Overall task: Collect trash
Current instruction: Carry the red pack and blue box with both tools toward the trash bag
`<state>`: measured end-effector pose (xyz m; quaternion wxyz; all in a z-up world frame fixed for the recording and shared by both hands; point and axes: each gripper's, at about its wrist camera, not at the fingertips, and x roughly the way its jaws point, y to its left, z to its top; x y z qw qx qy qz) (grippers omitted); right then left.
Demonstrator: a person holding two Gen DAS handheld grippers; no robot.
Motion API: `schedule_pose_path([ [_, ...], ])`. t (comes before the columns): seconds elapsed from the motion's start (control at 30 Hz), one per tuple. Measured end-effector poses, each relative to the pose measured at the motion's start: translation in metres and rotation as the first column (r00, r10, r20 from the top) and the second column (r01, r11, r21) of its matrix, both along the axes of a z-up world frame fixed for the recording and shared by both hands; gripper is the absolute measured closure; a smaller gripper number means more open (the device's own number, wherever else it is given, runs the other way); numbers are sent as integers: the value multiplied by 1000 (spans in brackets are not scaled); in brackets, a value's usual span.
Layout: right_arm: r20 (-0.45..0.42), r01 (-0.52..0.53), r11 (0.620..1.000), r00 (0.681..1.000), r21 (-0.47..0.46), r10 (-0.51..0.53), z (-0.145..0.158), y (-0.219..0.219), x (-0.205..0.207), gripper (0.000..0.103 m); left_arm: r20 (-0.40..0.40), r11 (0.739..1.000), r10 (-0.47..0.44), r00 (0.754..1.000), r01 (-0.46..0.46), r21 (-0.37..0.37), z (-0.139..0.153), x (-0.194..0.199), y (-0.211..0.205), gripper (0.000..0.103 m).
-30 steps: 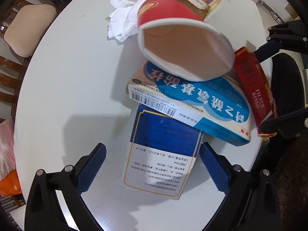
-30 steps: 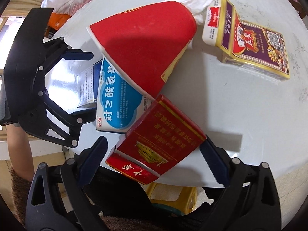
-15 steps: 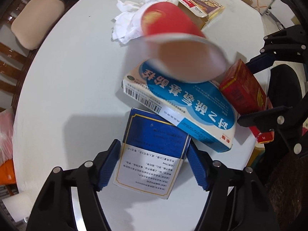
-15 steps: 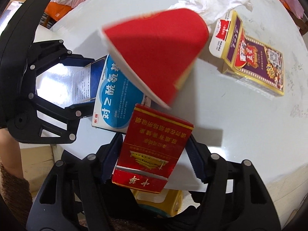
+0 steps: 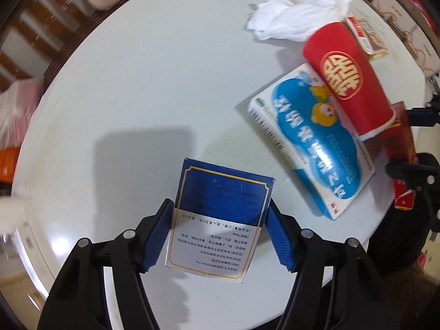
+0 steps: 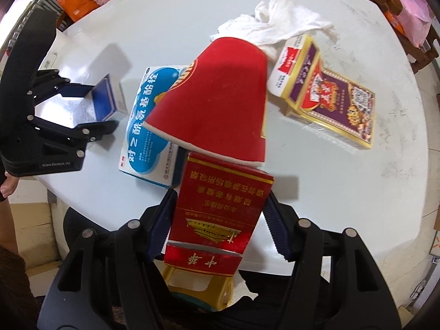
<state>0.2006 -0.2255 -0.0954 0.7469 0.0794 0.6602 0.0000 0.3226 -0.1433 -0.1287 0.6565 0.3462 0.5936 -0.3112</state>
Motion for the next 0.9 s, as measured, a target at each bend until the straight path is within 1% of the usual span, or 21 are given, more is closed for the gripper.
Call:
schedule_pose_path([
  [0.17,10,5,1000,1000,-28,-4,6,-4,1,41,5,998,54,999,-54,-13,9,-1,9,38],
  [0.3,20,1,999,1000,-46,0,5,-7,-1,41,11,996,84,996,-84,-25,23,11,33,38],
  [0.43,29,-9,999,1000,-54,10,10,-8,-10,41,36,995,95,995,-95,-22,36,-11,30,38],
  [0.53,35,-11,999,999,-48,13,14,-12,-18,41,33,994,107,994,-106,-34,46,-18,36,38],
  [0.63,47,-13,999,999,-53,15,16,-5,-15,41,37,992,116,993,-114,-46,56,-27,41,38],
  [0.77,75,-27,998,997,-63,31,29,-3,-19,41,52,991,118,992,-115,-61,72,-52,45,38],
  [0.9,106,-62,995,992,-75,70,43,11,-28,41,62,991,119,991,-114,-73,86,-78,48,38],
])
